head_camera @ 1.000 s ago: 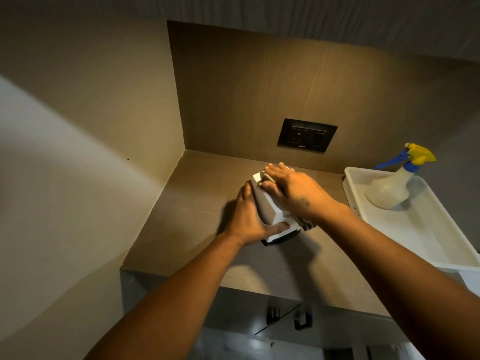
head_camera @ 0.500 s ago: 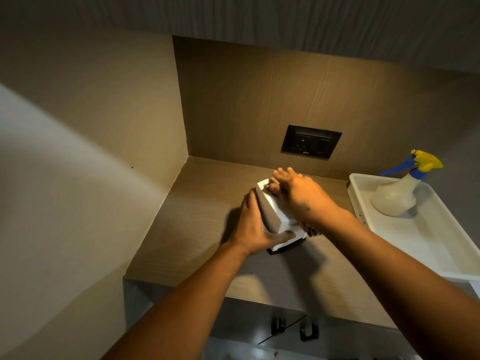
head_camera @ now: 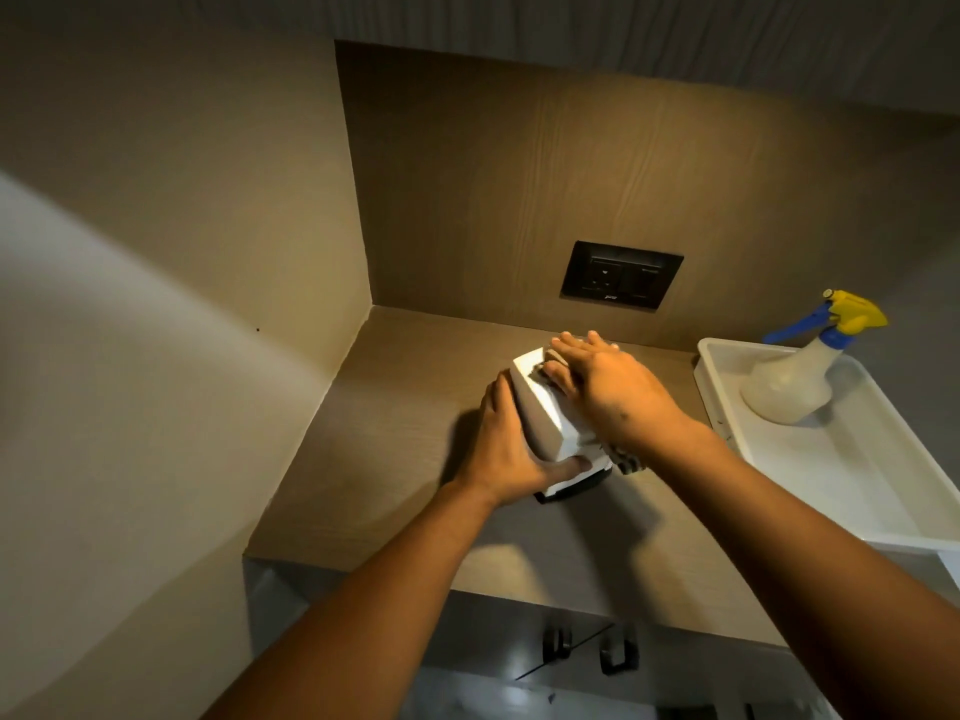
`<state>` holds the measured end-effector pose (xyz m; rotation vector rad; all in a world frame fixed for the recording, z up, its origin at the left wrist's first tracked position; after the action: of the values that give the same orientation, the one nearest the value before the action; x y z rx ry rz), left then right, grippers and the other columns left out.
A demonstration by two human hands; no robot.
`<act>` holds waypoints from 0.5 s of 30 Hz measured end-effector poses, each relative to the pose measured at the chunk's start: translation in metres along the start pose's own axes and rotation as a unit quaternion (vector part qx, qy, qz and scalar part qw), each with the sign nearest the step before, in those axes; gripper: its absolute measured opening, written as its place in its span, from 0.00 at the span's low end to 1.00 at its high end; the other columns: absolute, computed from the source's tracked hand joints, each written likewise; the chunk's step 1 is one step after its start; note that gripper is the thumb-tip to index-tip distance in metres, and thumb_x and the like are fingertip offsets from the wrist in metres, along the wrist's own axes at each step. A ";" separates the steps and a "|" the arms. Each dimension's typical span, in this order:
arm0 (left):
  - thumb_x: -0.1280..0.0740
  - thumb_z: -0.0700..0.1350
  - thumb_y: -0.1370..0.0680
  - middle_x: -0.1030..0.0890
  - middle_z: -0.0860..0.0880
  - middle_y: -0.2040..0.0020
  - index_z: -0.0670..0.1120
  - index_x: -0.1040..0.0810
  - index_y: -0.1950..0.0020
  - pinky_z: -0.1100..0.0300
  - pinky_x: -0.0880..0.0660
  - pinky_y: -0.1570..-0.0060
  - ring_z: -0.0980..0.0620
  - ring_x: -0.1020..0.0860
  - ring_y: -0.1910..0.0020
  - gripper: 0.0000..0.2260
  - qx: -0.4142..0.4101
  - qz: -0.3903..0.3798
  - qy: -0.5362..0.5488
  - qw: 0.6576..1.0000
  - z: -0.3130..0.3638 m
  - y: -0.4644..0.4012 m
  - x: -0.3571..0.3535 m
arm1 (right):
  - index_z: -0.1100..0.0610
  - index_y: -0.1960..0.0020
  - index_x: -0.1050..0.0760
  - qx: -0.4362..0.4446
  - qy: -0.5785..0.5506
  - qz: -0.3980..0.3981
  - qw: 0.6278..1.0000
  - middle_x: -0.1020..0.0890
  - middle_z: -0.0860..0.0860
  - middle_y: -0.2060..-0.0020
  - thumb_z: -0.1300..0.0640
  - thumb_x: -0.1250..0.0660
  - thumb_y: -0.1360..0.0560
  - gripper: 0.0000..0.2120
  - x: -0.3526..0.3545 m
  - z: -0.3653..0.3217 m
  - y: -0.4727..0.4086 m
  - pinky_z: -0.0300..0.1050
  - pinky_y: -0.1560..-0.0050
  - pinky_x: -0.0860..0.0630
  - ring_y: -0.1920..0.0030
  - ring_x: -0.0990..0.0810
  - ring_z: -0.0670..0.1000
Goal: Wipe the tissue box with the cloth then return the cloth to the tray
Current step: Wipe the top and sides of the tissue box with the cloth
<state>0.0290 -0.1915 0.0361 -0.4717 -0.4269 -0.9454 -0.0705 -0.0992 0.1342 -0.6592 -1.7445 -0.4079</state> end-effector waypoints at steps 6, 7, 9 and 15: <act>0.23 0.75 0.47 0.31 0.49 0.29 0.49 0.44 0.22 0.51 0.26 0.36 0.50 0.29 0.33 0.62 0.017 0.002 -0.066 0.998 0.004 -0.003 0.001 | 0.54 0.32 0.31 -0.032 0.024 -0.017 0.999 0.31 0.57 0.30 0.50 0.45 0.19 0.18 -0.005 -0.017 -0.030 0.57 0.34 0.37 0.30 0.37 0.62; 0.24 0.75 0.46 0.31 0.50 0.29 0.49 0.43 0.22 0.50 0.27 0.35 0.50 0.30 0.32 0.61 0.008 0.004 -0.066 0.998 0.005 -0.004 0.002 | 0.55 0.31 0.31 -0.038 0.019 -0.018 0.999 0.32 0.57 0.29 0.50 0.45 0.19 0.18 -0.008 -0.022 -0.031 0.57 0.34 0.38 0.29 0.39 0.62; 0.23 0.73 0.42 0.30 0.49 0.28 0.47 0.41 0.22 0.50 0.29 0.33 0.50 0.29 0.32 0.58 -0.047 0.000 -0.055 0.997 0.006 -0.005 0.004 | 0.56 0.29 0.34 -0.020 0.005 -0.020 1.000 0.35 0.56 0.27 0.48 0.46 0.18 0.21 -0.013 -0.031 -0.023 0.55 0.32 0.41 0.27 0.43 0.62; 0.19 0.67 0.44 0.29 0.49 0.30 0.46 0.39 0.23 0.59 0.30 0.35 0.52 0.29 0.33 0.57 -0.012 0.014 -0.033 0.999 0.005 -0.002 0.001 | 0.54 0.26 0.38 0.008 -0.005 0.004 1.000 0.37 0.53 0.25 0.42 0.46 0.20 0.26 -0.005 -0.015 0.011 0.53 0.28 0.47 0.24 0.46 0.57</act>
<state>0.0274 -0.1903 0.0410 -0.5310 -0.4675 -0.9118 -0.0510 -0.1008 0.1326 -0.6566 -1.7529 -0.3850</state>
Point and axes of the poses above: each hand's wrist, its own y-axis away from the middle knuckle, its own x-axis out of the back of the hand, z = x × y, the point moved 3 cm from there along -y, towards the middle knuckle
